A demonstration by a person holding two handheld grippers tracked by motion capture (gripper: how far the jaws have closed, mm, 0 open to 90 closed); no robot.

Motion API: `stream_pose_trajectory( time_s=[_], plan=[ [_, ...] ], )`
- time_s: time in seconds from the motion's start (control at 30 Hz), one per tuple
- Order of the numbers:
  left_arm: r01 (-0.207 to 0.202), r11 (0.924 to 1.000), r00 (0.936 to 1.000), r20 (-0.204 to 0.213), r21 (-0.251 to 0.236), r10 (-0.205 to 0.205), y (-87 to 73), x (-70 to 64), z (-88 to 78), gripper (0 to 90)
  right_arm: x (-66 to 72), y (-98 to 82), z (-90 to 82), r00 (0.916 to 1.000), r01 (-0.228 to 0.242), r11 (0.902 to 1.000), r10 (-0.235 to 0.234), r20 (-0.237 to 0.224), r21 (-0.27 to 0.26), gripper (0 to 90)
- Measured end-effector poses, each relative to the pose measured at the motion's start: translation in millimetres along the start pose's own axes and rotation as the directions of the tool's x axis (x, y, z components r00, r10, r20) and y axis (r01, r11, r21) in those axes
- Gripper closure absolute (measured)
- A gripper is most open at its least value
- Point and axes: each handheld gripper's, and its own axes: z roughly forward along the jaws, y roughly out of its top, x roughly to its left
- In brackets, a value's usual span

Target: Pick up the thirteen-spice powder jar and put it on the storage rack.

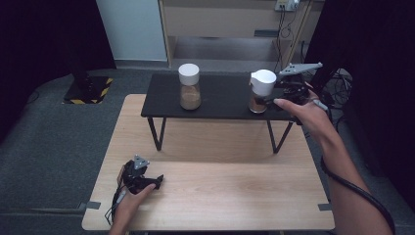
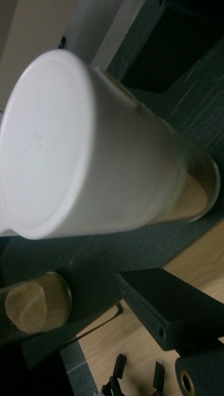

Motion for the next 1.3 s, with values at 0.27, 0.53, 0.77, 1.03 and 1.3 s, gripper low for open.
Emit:
stream_pose_trajectory(
  time_s=[0.27,0.53,0.77,1.03,1.3],
  plan=[
    [0.001,1.0,1.0,0.001,0.0,-0.001,0.0,0.1,0.1,0.0,12.4,-15.8,-13.7,0.9996,-0.026,0.9996,0.026,-0.013,0.01,6.3],
    [-0.002,1.0,1.0,0.002,0.002,0.002,0.4,0.5,-0.1,0.0,28.6,-29.0,-27.6,0.9989,-0.039,0.999,0.04,-0.026,0.02,6.7],
    [-0.003,1.0,1.0,0.002,0.003,0.003,0.4,0.6,-0.1,0.0,39.6,-47.4,-30.9,0.9988,-0.046,0.9983,0.047,-0.017,0.034,6.4],
    [0.0,1.0,1.0,0.001,0.002,0.0,0.8,0.1,0.4,0.0,48.3,-69.5,-27.6,0.9986,-0.043,0.9974,0.044,-0.028,0.057,6.4],
    [0.001,1.0,1.0,-0.002,0.002,-0.001,1.2,-0.6,0.8,0.0,52.8,-87.2,-13.6,0.9981,-0.038,0.9964,0.041,-0.046,0.076,6.6]
  ],
)
